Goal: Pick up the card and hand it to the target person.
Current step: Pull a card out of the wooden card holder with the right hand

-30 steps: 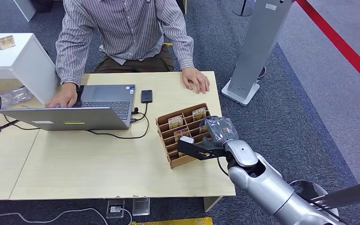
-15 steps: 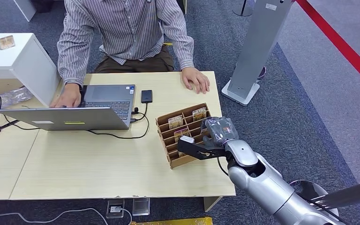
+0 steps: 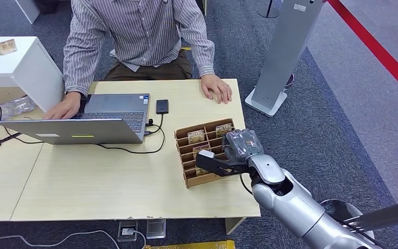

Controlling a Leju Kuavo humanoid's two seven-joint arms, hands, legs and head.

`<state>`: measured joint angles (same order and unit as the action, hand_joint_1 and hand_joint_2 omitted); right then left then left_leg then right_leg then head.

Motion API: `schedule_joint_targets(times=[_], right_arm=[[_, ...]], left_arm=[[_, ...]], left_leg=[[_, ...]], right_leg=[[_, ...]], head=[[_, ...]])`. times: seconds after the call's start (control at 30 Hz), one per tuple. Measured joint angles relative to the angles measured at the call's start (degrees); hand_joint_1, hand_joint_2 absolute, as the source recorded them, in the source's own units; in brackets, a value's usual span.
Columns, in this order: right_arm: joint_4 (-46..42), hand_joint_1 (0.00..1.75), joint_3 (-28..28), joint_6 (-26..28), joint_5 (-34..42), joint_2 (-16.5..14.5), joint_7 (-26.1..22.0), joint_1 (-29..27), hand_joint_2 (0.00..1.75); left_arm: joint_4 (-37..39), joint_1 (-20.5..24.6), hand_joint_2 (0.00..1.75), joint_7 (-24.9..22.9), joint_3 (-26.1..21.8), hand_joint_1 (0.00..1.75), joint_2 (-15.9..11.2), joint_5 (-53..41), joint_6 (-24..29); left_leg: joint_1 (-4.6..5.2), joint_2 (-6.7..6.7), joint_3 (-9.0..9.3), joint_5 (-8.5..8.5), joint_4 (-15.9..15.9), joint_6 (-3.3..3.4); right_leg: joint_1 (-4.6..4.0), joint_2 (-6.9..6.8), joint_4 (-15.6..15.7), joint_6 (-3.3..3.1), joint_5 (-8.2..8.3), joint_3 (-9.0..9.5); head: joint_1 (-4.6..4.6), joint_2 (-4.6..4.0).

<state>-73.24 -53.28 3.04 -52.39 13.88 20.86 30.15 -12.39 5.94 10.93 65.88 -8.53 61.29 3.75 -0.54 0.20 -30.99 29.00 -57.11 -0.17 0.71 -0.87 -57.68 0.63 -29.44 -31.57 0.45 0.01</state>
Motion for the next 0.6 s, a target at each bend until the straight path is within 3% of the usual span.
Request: schedule_joint_targets(times=[0.6], right_arm=[[-0.5, 1.69, 0.1, 1.8, 1.5, -0.4, -1.4, 0.1, 1.75]], left_arm=[[0.0, 0.0, 0.0, 1.1, 0.0, 0.0, 0.0, 0.3, 0.1]], left_leg=[[0.0, 0.0, 0.02, -0.01, 0.0, 0.0]], right_leg=[[0.0, 0.0, 0.0, 0.0, 0.0, 0.0]], head=[[-0.04, -0.01]])
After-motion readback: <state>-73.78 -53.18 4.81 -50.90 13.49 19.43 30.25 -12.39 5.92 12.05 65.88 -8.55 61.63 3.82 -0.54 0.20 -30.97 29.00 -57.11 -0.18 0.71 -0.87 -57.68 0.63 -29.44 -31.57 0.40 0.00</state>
